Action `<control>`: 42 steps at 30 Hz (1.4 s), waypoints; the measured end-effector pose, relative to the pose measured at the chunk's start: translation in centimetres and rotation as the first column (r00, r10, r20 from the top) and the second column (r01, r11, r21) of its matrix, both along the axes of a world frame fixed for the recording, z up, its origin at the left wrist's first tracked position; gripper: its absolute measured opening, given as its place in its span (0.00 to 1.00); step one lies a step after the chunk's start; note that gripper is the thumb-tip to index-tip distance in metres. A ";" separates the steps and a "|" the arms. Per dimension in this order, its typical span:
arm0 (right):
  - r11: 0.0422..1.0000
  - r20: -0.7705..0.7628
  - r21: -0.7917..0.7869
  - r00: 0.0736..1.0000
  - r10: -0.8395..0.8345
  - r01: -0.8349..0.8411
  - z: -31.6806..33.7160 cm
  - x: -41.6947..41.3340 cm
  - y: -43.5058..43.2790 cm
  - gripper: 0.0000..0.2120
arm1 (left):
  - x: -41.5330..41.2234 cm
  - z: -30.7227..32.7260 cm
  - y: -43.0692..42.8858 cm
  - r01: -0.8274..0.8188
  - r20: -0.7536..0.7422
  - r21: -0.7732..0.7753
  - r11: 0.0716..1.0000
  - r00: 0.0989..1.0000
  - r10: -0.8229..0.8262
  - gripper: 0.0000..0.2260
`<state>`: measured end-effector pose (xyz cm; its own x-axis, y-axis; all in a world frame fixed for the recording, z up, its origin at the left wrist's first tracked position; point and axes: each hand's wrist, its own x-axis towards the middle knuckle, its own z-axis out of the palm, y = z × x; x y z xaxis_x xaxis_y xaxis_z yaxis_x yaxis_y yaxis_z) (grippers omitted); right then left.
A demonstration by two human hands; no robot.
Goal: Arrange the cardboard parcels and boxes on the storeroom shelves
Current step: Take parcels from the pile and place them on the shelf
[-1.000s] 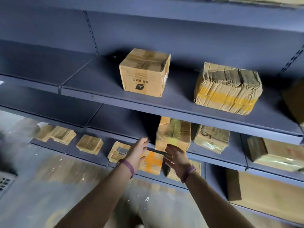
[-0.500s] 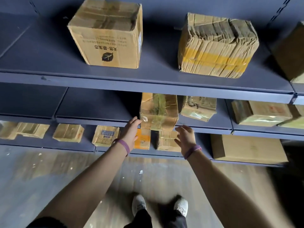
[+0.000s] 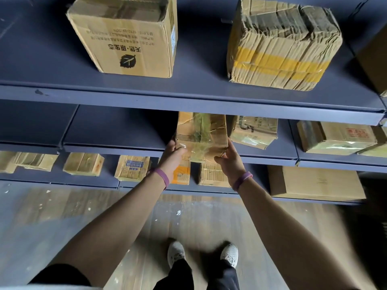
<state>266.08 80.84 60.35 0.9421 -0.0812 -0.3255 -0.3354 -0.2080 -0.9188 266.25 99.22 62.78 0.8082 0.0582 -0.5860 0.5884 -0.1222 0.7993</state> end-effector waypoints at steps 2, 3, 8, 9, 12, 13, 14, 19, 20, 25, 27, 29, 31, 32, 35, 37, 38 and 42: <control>1.000 0.031 -0.016 0.999 -0.017 0.018 0.7 -0.6 0.0 0.29 | -0.3 0.6 0.2 0.017 0.011 0.010 1.000 1.000 -0.017 0.20; 0.999 0.053 -0.024 0.998 -0.027 0.029 1.0 -1.0 0.0 0.28 | -0.6 0.9 0.4 0.027 0.029 0.019 0.999 0.999 -0.027 0.14; 0.998 0.133 -0.019 0.989 -0.061 0.065 3.6 -2.7 -0.2 0.22 | -2.2 2.4 1.4 0.033 0.087 0.046 0.998 0.996 -0.037 0.35; 0.998 0.142 -0.006 0.988 -0.066 0.067 4.1 -3.1 -0.3 0.21 | -2.5 2.7 1.4 0.017 0.107 0.044 0.999 0.994 -0.022 0.36; 0.995 0.153 0.057 0.984 -0.090 0.082 6.1 -4.5 -0.4 0.17 | -4.0 4.6 1.1 -0.051 0.140 0.046 0.998 0.989 0.045 0.32; 0.994 0.159 0.071 0.983 -0.092 0.082 6.6 -4.9 -0.5 0.16 | -4.8 5.4 0.9 -0.070 0.158 0.032 0.997 0.985 0.064 0.29; 0.994 0.169 0.076 0.982 -0.088 0.076 7.0 -5.4 -0.6 0.15 | -5.6 6.1 0.7 -0.090 0.182 0.013 0.996 0.979 0.086 0.26; 0.992 0.192 0.122 0.981 -0.029 0.006 9.1 -8.0 -1.6 0.15 | -10.4 7.9 -0.7 -0.160 0.273 -0.074 0.984 0.946 0.174 0.21; 0.991 0.191 0.134 0.981 -0.018 -0.008 9.7 -8.7 -1.9 0.15 | -11.5 8.2 -0.9 -0.159 0.284 -0.082 0.984 0.943 0.176 0.22; 0.967 0.195 0.236 0.980 0.048 -0.094 11.2 -11.7 -3.0 0.14 | -16.0 9.1 -1.8 -0.191 0.286 -0.061 0.980 0.937 0.200 0.26; 0.955 0.232 0.260 0.969 0.080 -0.141 12.2 -12.5 -3.2 0.12 | -17.4 9.6 -2.2 -0.217 0.302 -0.066 0.974 0.926 0.227 0.25; 0.944 0.278 0.266 0.953 0.118 -0.194 13.2 -13.1 -3.3 0.15 | -18.3 10.0 -2.4 -0.273 0.311 -0.106 0.956 0.905 0.292 0.18; 0.936 0.292 0.271 0.946 0.144 -0.226 13.8 -13.7 -3.3 0.24 | -18.8 10.3 -2.0 -0.332 0.312 -0.111 0.937 0.883 0.350 0.08; 0.928 0.271 0.296 0.951 0.147 -0.227 14.0 -13.9 -3.3 0.27 | -19.0 10.5 -1.6 -0.351 0.308 -0.118 0.929 0.877 0.370 0.07; 0.911 0.241 0.337 0.957 0.161 -0.238 14.2 -14.3 -3.2 0.20 | -19.7 10.5 -0.6 -0.370 0.297 -0.123 0.921 0.872 0.390 0.06; 0.900 0.228 0.348 0.955 0.190 -0.262 14.0 -14.6 -2.7 0.20 | -20.3 10.8 -0.1 -0.393 0.290 -0.125 0.911 0.864 0.412 0.05; 0.900 0.233 0.339 0.951 0.202 -0.275 13.9 -14.8 -2.2 0.19 | -20.6 11.0 0.3 -0.407 0.280 -0.145 0.902 0.857 0.432 0.05; 0.926 0.199 0.315 0.968 0.151 -0.209 12.8 -15.7 -0.2 0.18 | -21.7 11.4 2.5 -0.423 0.224 -0.196 0.885 0.859 0.461 0.10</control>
<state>250.41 80.67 73.18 0.9737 0.1799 -0.1397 -0.1552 0.0750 -0.9850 244.54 101.73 74.21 0.8385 0.3807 -0.3899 0.3266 0.2216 0.9188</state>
